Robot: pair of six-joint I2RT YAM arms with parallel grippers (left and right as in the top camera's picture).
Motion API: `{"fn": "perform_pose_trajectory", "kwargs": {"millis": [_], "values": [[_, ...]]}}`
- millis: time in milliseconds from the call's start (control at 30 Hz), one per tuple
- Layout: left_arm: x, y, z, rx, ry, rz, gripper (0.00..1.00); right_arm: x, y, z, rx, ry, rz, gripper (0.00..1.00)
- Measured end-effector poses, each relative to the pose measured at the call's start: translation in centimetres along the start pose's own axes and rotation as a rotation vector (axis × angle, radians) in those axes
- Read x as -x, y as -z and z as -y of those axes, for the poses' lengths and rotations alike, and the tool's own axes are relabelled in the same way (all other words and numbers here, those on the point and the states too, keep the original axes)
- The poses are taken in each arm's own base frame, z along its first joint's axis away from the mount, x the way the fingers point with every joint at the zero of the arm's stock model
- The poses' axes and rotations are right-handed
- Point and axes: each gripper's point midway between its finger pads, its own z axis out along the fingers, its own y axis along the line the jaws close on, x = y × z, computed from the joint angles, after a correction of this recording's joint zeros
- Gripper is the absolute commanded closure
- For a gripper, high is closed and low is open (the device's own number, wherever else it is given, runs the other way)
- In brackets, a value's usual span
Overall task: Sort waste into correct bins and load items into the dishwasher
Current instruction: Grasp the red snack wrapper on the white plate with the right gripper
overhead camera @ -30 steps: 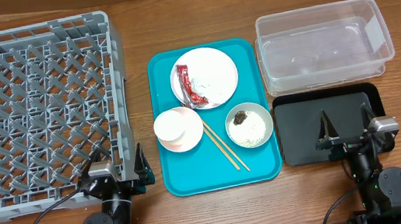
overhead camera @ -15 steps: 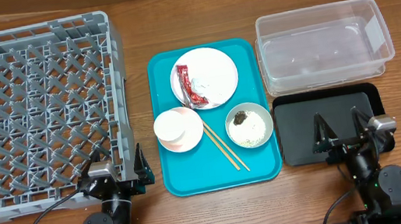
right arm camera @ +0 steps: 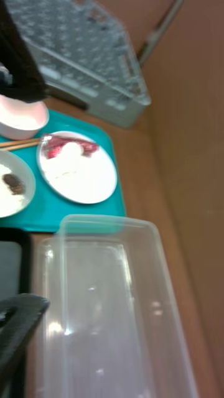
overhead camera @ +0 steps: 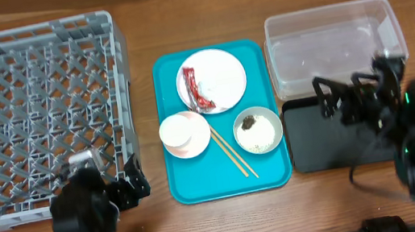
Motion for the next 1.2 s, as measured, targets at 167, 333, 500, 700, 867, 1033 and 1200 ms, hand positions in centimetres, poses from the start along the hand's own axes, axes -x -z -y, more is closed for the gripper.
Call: {"fn": "perform_pose_trajectory", "kwargs": {"millis": [167,333,500,700,867,1033,1200], "values": [[-0.2,0.0,-0.4,0.105,0.006,-0.312,0.0,1.6,-2.9,-2.3,0.035,0.057,-0.224,0.0],[-1.1,-0.6,-1.0,0.165,0.005,-0.476,0.0,-0.1,-5.5,-5.1,0.102,0.16,-0.401,0.0],[-2.3,-0.7,-1.3,0.184,0.006,-0.547,0.0,0.8,-7.1,-7.1,0.224,0.179,-0.36,0.0],[-2.3,-0.7,-1.3,0.184,0.007,-0.549,0.0,1.9,-8.2,-12.6,0.336,0.297,-0.255,0.0],[-2.4,-0.7,-1.3,0.184,0.007,-0.55,0.0,-2.3,-13.0,-14.8,0.265,0.382,-0.319,0.07],[-2.3,-0.7,-1.3,0.183,0.006,-0.549,0.0,-8.4,-19.8,-12.7,0.164,0.406,-0.445,0.07],[-2.3,-0.7,-1.3,0.184,0.007,-0.549,0.0,-14.3,-24.8,-9.6,0.087,0.357,-0.556,0.07]]}}
